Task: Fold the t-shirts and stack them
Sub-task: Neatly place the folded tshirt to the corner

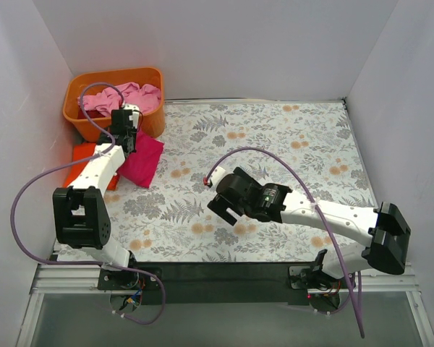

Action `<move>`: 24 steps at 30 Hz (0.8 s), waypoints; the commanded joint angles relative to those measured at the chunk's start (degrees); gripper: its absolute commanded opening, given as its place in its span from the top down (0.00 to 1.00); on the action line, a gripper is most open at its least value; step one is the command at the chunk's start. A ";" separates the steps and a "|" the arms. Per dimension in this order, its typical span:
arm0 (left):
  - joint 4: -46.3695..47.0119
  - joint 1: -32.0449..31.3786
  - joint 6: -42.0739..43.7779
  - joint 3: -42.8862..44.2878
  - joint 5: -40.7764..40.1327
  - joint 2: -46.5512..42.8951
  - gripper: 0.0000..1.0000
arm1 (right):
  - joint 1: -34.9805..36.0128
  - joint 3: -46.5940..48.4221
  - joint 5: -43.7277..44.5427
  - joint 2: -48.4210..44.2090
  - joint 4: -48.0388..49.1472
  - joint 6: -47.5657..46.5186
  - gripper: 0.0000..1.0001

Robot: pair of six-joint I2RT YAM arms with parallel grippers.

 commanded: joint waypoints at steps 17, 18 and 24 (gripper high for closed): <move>-7.10 11.15 6.39 11.03 5.70 1.70 1.00 | -1.09 10.70 4.63 7.46 -6.72 -3.13 0.06; -7.37 11.50 6.48 11.56 5.79 2.05 1.00 | -1.09 10.79 4.72 7.46 -6.90 -3.22 0.06; -8.95 13.52 7.44 15.43 4.30 5.21 1.00 | -1.26 10.88 4.99 7.46 -7.60 -2.95 0.07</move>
